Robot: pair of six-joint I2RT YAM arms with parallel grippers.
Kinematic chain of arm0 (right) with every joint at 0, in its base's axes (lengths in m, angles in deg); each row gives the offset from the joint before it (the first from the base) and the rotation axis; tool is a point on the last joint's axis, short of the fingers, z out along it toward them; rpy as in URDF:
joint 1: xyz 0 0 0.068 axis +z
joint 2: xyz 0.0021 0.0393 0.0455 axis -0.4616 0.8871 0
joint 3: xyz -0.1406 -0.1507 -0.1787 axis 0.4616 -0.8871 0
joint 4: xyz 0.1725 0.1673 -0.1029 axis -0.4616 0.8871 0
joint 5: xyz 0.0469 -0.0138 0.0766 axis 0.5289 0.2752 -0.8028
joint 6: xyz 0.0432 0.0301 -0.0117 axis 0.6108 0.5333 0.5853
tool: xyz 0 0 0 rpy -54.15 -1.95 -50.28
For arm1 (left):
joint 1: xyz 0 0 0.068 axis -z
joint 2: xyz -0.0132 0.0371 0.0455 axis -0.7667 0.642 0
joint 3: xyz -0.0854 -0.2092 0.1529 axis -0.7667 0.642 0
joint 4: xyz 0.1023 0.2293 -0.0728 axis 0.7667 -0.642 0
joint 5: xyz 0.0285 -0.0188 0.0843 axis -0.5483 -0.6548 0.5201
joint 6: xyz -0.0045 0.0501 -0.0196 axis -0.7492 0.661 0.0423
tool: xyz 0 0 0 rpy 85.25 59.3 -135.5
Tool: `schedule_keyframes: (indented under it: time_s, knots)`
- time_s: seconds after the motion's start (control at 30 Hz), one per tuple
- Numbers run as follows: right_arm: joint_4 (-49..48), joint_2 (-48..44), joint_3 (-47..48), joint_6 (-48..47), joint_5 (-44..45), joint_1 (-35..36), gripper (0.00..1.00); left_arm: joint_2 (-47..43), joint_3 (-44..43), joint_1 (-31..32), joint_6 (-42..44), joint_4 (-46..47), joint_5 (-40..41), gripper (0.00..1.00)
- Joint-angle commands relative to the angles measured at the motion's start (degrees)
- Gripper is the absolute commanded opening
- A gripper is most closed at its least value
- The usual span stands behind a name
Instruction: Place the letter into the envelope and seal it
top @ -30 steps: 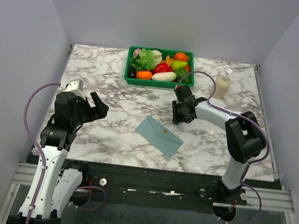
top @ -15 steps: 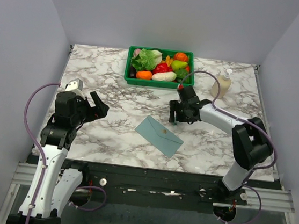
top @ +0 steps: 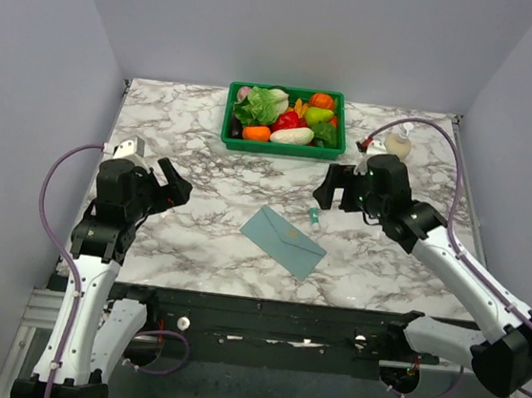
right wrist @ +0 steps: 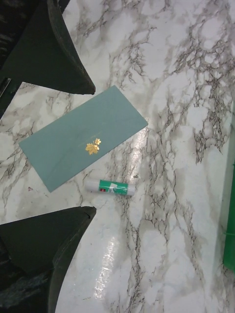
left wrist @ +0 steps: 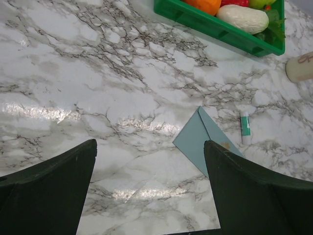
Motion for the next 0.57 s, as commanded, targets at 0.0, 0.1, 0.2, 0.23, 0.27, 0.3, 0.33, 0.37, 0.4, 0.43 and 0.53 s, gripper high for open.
schedule_keyframes:
  time_s: [0.0,0.1,0.2,0.23,0.27,0.3,0.33,0.37,0.4,0.43,0.53]
  knots:
    - [1.04,-7.30,-7.99,3.14,0.17,-0.19,1.00,-2.68,-0.83,-0.06,-0.99,0.94,2.49,0.99]
    - [-1.42,-13.97,-13.80,4.99,0.52,-0.19,1.00,-2.50,-1.71,-0.06,-0.98,0.24,3.45,0.99]
    - [-3.44,-20.38,-17.33,5.87,0.79,-0.19,1.00,-3.12,-1.89,-0.06,-1.77,0.41,4.60,0.99]
    - [-3.97,-21.62,-19.25,5.96,0.70,-0.19,1.00,-3.38,-1.80,-0.06,-1.77,0.67,4.69,0.99]
    - [-4.67,-22.59,-19.88,5.87,0.70,-0.19,1.00,-3.90,-1.80,-0.06,-1.69,0.76,4.60,0.99]
    - [-4.77,-24.08,-20.41,5.87,0.70,-0.19,1.00,-4.17,-1.62,-0.06,-1.60,0.85,4.34,0.99]
    - [-4.77,-24.53,-21.02,5.79,0.01,-0.19,1.00,-4.52,-1.62,-0.06,-1.60,0.85,4.08,0.99]
    - [-4.59,-24.80,-21.55,5.44,-0.96,-0.19,1.00,-5.74,-1.19,-0.06,-1.42,1.37,3.12,0.99]
    - [-4.33,-24.54,-21.91,5.43,-1.23,-0.28,1.00,-5.75,-1.18,0.02,-1.16,1.03,2.76,0.99]
    - [-4.24,-24.28,-22.00,5.43,-1.49,-0.19,1.00,-5.67,-1.36,-0.06,-1.25,0.68,2.93,0.99]
    - [-4.15,-23.40,-22.26,5.61,-2.97,-0.19,1.00,-5.84,-1.71,-0.06,-1.68,-0.11,4.68,0.99]
